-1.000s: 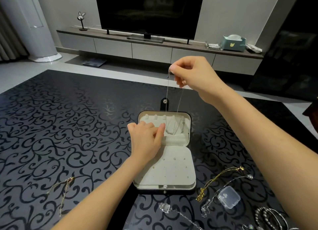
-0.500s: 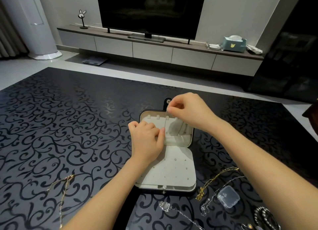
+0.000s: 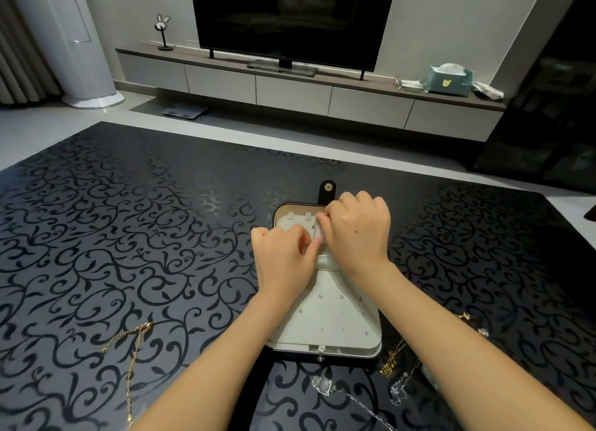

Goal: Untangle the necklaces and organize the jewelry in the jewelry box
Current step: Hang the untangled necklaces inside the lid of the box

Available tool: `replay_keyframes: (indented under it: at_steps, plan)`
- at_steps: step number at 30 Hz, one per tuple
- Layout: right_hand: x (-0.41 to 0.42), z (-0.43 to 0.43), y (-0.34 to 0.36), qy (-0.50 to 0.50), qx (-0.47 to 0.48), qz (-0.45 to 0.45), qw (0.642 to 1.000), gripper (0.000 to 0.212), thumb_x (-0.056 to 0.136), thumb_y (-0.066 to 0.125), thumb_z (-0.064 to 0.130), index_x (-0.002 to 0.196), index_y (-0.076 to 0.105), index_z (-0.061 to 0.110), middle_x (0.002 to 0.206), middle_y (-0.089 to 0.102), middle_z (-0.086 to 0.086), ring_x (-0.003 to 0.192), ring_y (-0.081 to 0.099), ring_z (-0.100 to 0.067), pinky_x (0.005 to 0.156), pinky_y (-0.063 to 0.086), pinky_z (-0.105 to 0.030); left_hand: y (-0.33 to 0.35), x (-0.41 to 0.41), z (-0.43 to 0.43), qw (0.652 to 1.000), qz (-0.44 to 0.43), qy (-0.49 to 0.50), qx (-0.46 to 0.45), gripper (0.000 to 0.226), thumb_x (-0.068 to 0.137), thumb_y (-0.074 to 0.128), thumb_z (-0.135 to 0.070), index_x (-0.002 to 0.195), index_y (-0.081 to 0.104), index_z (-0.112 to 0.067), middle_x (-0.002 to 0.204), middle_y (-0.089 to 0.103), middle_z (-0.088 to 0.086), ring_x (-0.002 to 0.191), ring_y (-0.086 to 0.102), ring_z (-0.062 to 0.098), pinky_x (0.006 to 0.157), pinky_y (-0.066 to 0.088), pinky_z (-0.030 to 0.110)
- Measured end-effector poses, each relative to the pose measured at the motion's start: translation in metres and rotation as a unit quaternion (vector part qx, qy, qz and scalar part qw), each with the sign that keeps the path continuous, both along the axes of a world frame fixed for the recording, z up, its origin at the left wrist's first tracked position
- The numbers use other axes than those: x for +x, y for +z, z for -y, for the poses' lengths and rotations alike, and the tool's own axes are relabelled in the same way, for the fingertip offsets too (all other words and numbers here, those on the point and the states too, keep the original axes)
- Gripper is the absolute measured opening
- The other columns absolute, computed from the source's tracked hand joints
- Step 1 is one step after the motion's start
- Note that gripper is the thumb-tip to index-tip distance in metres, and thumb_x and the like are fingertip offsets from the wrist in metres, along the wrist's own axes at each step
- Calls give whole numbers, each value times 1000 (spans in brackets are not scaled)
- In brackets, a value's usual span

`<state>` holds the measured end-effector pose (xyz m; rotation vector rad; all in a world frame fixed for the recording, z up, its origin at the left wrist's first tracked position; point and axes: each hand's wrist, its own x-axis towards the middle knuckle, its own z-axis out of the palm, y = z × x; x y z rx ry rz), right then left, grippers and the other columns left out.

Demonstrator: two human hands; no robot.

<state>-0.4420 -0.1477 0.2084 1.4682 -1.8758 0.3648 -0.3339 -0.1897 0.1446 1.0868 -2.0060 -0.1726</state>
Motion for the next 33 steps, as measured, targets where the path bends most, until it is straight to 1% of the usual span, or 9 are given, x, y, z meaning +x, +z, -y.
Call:
replay_keyframes:
  at_steps: [7,11,14,18,20,24,27,30,33]
  plan:
    - [-4,7,7,-27,-26,87,995,33,64,80,40,62,57,16,64,53,-1,60,47,-21,58,26,-29,-1,0,1,1000,-6,-13,12,26,75,67,-39,61,54,-21,48,51,-9,45,46,14,67,33,32]
    - [-17,10,16,-15,51,241,969,46,71,72,51,107,59,25,106,57,2,101,49,-20,84,29,-34,-2,0,1,999,-17,-20,23,27,72,75,-33,62,53,-20,49,51,-10,46,47,15,67,32,32]
    - [-27,13,20,29,120,409,904,51,72,74,47,116,55,29,104,59,7,103,55,-17,94,36,-38,-1,-1,1,999,-30,-24,18,25,71,75,-31,66,53,-19,49,51,-10,46,47,15,67,31,31]
    - [-36,16,19,80,146,603,781,34,71,80,27,102,67,20,101,63,5,101,58,-17,83,48,-35,1,-1,-1,999,-43,-29,-11,12,75,69,-29,79,61,-21,47,52,-10,46,47,11,66,31,30]
    - [-37,18,20,84,145,630,758,29,70,81,21,97,70,14,102,65,1,98,58,-17,75,44,-29,2,-1,-2,998,-41,-36,-26,11,76,67,-29,85,64,-23,46,51,-10,45,47,11,64,32,30]
    - [-37,18,25,107,165,631,751,28,68,82,21,90,72,7,87,65,1,81,59,-15,62,41,-22,1,1,-1,998,-35,-34,-33,15,76,67,-32,89,67,-25,46,50,-10,44,46,10,64,30,29]
    - [-38,16,26,127,204,593,768,30,69,81,25,90,68,8,86,62,4,81,57,-11,66,41,-22,0,0,1,999,-33,-25,-24,13,78,65,-36,83,63,-24,46,50,-10,44,46,11,65,27,29]
    - [-41,11,26,142,214,588,767,32,74,78,21,102,68,9,94,63,2,88,58,-13,68,43,-20,-1,-1,1,999,-32,-18,-16,17,79,64,-39,77,60,-23,46,51,-10,43,46,13,66,27,29]
    - [-44,10,21,142,203,572,782,27,76,75,18,102,69,10,95,66,-1,93,62,-20,77,50,-29,-2,-1,1,999,-38,-17,-12,20,80,69,-36,74,58,-21,47,50,-11,43,45,13,67,26,29]
